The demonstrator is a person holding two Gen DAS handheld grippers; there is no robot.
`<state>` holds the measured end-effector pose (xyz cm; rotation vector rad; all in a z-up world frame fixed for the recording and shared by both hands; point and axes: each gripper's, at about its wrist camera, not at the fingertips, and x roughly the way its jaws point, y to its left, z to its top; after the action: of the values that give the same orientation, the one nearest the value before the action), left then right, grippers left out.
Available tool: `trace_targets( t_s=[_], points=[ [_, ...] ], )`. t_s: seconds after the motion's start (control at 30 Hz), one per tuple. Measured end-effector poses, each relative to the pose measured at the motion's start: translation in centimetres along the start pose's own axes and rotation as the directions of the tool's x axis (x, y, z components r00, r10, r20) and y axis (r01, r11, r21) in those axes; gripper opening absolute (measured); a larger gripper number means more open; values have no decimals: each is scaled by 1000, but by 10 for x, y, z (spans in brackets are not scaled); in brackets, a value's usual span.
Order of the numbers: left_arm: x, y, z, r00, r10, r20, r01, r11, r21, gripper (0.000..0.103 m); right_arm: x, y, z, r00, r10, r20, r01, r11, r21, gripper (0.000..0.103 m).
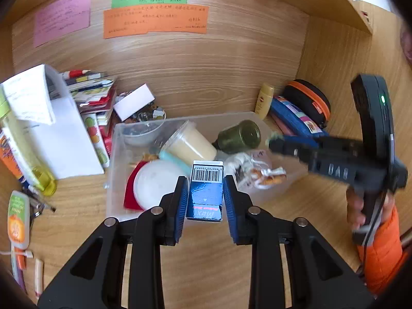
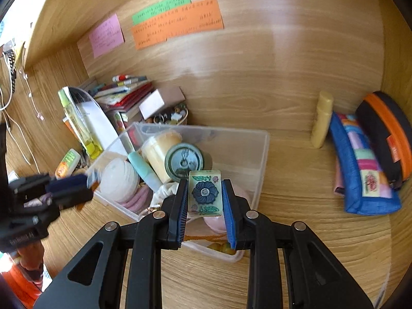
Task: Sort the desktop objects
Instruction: 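Lower both cards into the clear box and open both grippers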
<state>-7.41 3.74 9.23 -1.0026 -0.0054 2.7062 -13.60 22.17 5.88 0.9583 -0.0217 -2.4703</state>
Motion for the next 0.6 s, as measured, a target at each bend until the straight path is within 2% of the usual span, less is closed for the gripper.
trace_targets(
  t_s=[0.2,0.33,0.53,0.6],
  points=[
    [31,-6,9,999,14,-29,-13,999,35,28,13,-1,-7,999,-26,-42,25,1000,-15,23],
    [44,-9,8,999,12,-52,-10,999,41,28,11,0,-8,999,-37,-36,36,999,-36,23],
    [47,-3,8,998,-2,-61,3,1000,13,29,6,-1,-7,999,-25,-26,24,999,-37,23],
    [43,-2,8,999,-1,-50,1,1000,13,33,3,-2,-6,1000,-23,-20,23,999,-35,23]
  ],
)
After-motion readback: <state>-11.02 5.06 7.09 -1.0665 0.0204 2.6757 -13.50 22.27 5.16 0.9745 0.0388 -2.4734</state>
